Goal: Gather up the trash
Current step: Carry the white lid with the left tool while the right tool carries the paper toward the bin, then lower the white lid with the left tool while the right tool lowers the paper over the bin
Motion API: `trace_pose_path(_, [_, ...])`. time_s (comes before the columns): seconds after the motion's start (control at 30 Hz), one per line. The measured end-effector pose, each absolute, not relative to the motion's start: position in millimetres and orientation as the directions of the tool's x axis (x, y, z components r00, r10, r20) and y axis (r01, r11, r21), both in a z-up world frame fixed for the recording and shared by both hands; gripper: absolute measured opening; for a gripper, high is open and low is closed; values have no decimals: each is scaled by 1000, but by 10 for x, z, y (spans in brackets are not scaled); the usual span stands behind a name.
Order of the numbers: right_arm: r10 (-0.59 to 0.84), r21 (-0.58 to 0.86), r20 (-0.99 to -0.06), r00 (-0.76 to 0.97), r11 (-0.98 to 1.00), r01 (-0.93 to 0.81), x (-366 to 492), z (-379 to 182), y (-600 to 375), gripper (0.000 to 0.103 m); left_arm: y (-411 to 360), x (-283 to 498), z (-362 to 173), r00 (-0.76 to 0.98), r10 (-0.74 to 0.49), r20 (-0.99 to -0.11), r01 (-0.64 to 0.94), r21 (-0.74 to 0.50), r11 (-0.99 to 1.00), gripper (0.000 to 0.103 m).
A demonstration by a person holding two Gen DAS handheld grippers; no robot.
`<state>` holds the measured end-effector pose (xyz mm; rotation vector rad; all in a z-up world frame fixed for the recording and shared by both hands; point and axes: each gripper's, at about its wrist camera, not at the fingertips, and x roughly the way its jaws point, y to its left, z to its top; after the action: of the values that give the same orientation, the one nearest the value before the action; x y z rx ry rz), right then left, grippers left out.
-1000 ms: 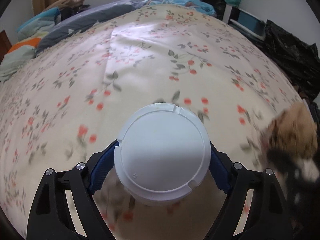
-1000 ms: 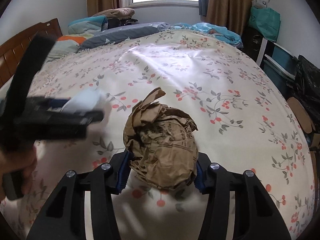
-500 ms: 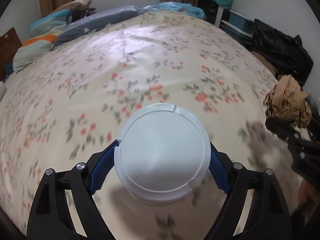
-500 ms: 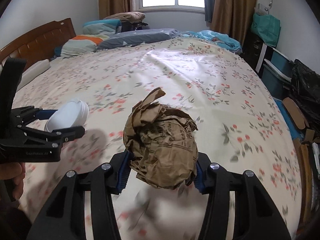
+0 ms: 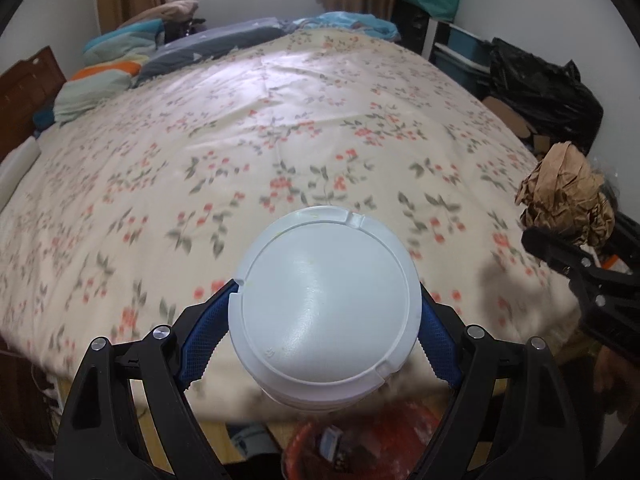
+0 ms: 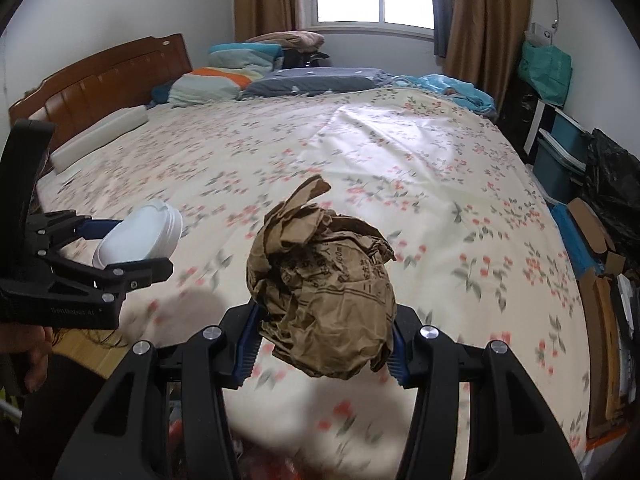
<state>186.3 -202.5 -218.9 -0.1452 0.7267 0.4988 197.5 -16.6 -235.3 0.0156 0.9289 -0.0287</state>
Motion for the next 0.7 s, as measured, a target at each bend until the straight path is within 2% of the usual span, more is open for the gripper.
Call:
trace_pose_path(0.43, [429, 46, -682, 593, 834, -550, 821, -2248, -2044, 50, -305, 823, -2480, 572, -31, -819, 44, -7, 999, 83])
trace_pose_path(0.7, [436, 56, -720, 539, 811, -582, 351, -2533, -1911, 50, -263, 338, -2777, 524, -40, -851, 60, -10, 998, 83])
